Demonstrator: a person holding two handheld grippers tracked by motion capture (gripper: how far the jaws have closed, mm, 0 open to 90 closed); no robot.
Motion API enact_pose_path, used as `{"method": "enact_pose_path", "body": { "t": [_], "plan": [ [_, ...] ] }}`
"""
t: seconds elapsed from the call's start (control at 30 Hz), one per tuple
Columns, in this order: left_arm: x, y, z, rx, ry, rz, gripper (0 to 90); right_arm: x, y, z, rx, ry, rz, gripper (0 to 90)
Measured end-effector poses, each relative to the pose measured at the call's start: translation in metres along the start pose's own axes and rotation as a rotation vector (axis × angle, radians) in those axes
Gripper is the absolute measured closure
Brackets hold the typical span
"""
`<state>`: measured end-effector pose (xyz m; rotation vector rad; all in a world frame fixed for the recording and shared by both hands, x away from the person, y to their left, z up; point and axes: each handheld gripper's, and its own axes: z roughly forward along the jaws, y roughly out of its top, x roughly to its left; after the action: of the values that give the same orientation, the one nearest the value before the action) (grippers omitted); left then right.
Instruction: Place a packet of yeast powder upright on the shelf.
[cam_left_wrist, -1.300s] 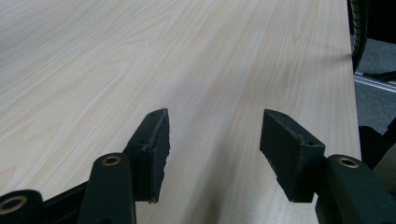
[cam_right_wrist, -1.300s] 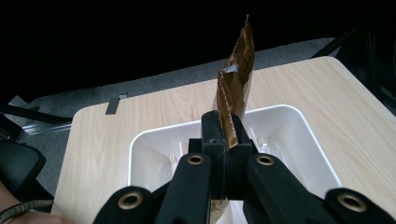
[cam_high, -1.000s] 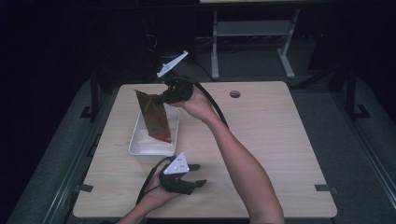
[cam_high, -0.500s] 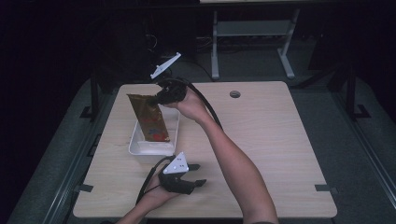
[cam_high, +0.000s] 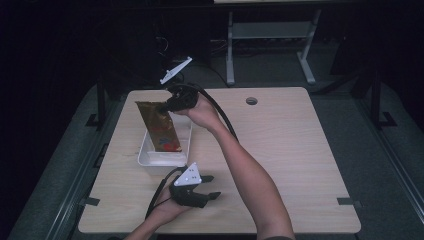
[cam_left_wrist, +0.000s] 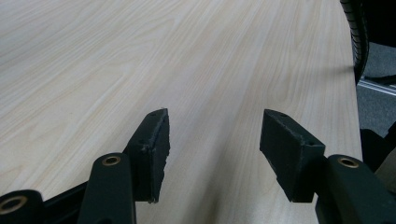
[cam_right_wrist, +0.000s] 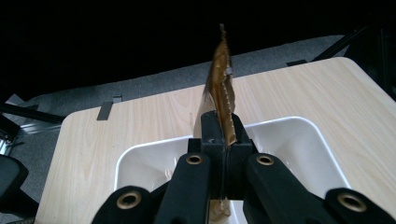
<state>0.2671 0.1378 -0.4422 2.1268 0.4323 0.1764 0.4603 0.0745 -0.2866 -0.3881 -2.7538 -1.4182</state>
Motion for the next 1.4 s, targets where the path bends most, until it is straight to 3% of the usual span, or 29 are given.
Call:
{"method": "enact_pose_path", "body": {
  "t": [0.37,0.47,0.63,0.7,0.8,0.97,1.07,1.4],
  "plan": [
    [0.0,0.0,0.0,0.0,0.0,-0.002,42.2,-0.009,-0.025,0.018,0.024,0.022,0.059,89.2],
    [0.001,0.0,0.0,0.002,-0.001,-0.001,42.1,-0.014,-0.034,0.019,-0.016,0.038,0.1,89.1],
    [0.001,0.0,0.0,0.003,0.001,-0.002,42.2,-0.024,-0.044,0.016,-0.026,0.012,0.157,86.7],
    [0.001,0.0,0.0,0.003,0.001,-0.004,42.1,-0.027,-0.047,0.016,-0.016,0.0,0.179,79.6],
    [0.001,-0.001,0.0,0.001,0.002,-0.006,42.2,-0.03,-0.05,0.019,0.009,0.015,0.197,75.9],
    [0.001,-0.001,0.0,0.0,0.002,-0.007,42.2,-0.031,-0.053,0.025,0.041,-0.002,0.21,65.7],
    [0.001,-0.001,0.0,-0.002,0.003,-0.01,42.1,-0.033,-0.056,0.025,0.039,0.008,0.226,60.0],
    [0.002,-0.001,-0.001,-0.004,0.007,-0.015,41.2,-0.041,-0.069,0.023,0.049,0.02,0.284,51.5]
  ]
}}
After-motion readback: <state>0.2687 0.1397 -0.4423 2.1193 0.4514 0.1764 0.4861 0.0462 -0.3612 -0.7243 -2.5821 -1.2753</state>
